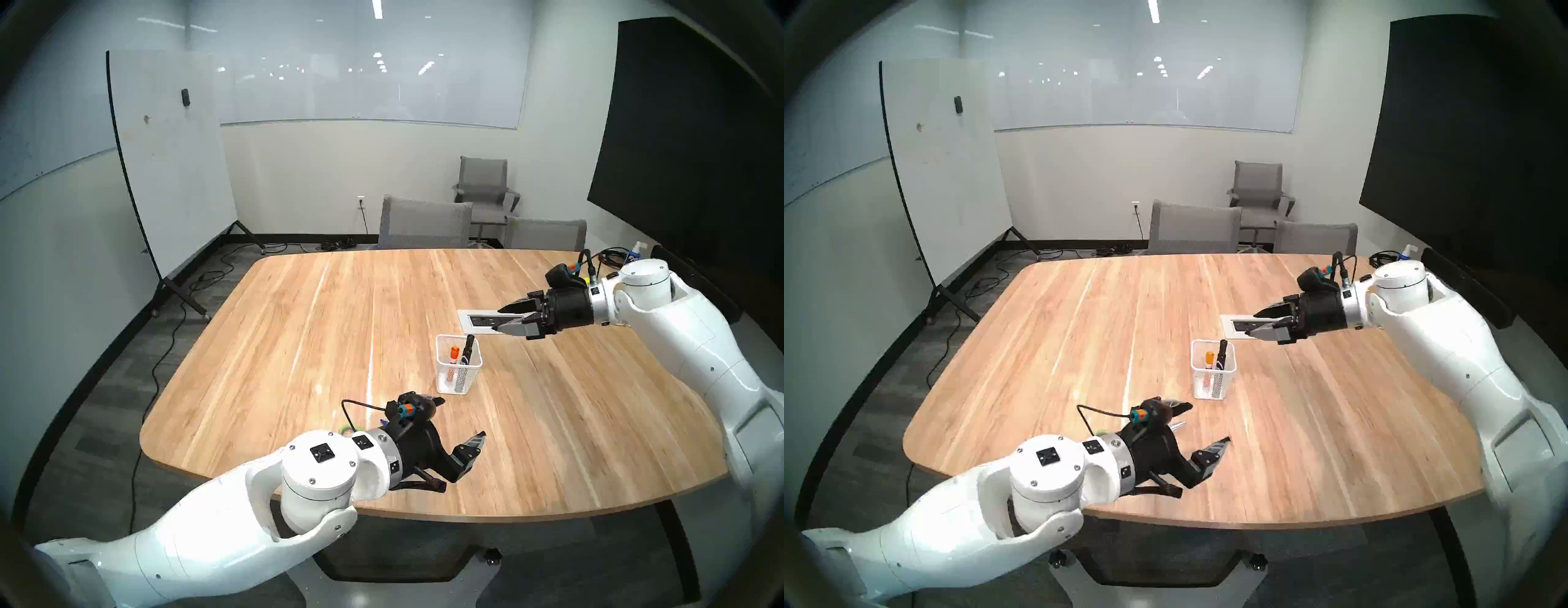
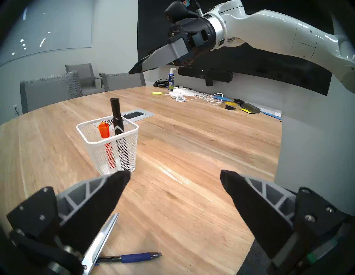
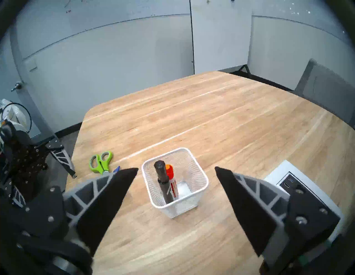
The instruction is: Place the pen, the marker, and the scissors into the pen holder
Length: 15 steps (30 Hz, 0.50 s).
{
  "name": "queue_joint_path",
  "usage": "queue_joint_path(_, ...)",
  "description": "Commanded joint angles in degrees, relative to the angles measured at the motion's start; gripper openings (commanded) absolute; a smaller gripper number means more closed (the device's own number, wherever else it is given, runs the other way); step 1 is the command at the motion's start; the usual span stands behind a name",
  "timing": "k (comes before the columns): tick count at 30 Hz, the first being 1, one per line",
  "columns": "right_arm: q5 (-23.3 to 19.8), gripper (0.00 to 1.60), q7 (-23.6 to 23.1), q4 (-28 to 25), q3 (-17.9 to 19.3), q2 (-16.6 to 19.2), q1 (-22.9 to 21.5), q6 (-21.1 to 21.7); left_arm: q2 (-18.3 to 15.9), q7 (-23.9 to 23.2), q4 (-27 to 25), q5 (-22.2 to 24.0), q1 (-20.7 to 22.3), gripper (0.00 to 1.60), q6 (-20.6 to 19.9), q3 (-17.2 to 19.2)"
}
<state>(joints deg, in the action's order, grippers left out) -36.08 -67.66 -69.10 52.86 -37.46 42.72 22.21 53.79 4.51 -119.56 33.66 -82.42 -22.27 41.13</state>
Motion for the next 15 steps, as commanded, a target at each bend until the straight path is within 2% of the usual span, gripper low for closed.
queue_joint_path(1, 0.6, 1.51, -4.7, 1.0, 1.0, 4.5, -1.9, -2.2, 0.4, 0.1, -1.4, 0.1, 0.2, 1.6, 0.4, 0.2)
queue_joint_path(8, 2.7, 1.49, -9.5, 2.5, 0.3, 6.3, -1.5, -6.5, 0.4, 0.1, -1.4, 0.1, 0.2, 1.6, 0.4, 0.2)
queue_joint_path(15, 3.8, 1.5, -11.4, 1.8, 0.6, 8.2, 0.6, -9.5, 0.4, 0.1, -1.4, 0.1, 0.1, 1.6, 0.4, 0.3)
